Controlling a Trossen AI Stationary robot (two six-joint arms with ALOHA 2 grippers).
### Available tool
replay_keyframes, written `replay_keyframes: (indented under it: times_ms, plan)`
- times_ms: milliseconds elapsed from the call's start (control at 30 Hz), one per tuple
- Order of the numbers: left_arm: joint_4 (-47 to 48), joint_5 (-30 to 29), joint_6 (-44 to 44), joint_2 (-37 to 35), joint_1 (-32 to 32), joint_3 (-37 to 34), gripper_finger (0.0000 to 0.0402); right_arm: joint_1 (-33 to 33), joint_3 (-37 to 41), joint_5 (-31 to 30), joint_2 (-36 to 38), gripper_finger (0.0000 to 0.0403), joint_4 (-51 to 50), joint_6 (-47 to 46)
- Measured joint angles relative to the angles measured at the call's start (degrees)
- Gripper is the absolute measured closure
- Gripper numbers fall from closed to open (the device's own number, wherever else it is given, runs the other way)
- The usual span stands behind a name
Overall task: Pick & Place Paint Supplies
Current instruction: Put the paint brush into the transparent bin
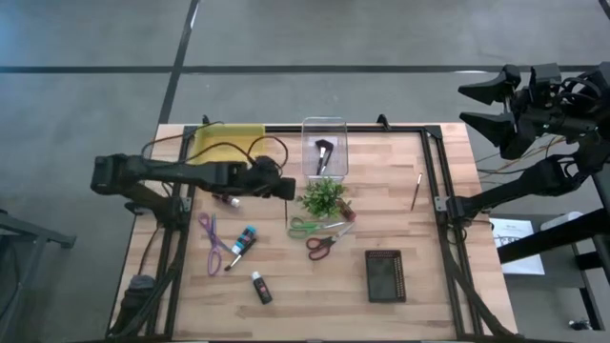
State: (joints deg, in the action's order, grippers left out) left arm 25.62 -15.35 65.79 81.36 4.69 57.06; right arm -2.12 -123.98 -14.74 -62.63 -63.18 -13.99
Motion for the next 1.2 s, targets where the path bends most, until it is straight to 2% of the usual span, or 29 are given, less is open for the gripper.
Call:
replay_keyframes:
  times_ms: [333, 533, 700, 900, 1200]
  plan:
    - [-13.0, 1.0, -8.7, -2.2, 0.1, 0.8, 0.0401, 0.0, 0.0, 0.0, 0.0, 0.0058, 0.0, -0.5]
    - [-13.6, -1.3, -15.4, -2.2, 0.3, 6.4, 0.0401, 0.0, 0.0, -0.1, 0.0, 0.0058, 0.0, -1.0]
    - [-13.8, -1.9, -20.5, -0.8, 3.0, 12.7, 0.0401, 0.0, 0.0, -0.2, -0.1, 0.0058, 0.0, -1.0]
    - [-14.3, -1.4, -25.6, 4.7, 8.1, 19.8, 0.0401, 0.0, 0.0, -0.2, -0.2, 0.0058, 0.0, -0.9]
    - [-14.2, 4.6, -27.9, 16.6, 12.5, 27.0, 0.0401, 0.0, 0.0, -0.2, -0.2, 0.0058, 0.0, -0.6]
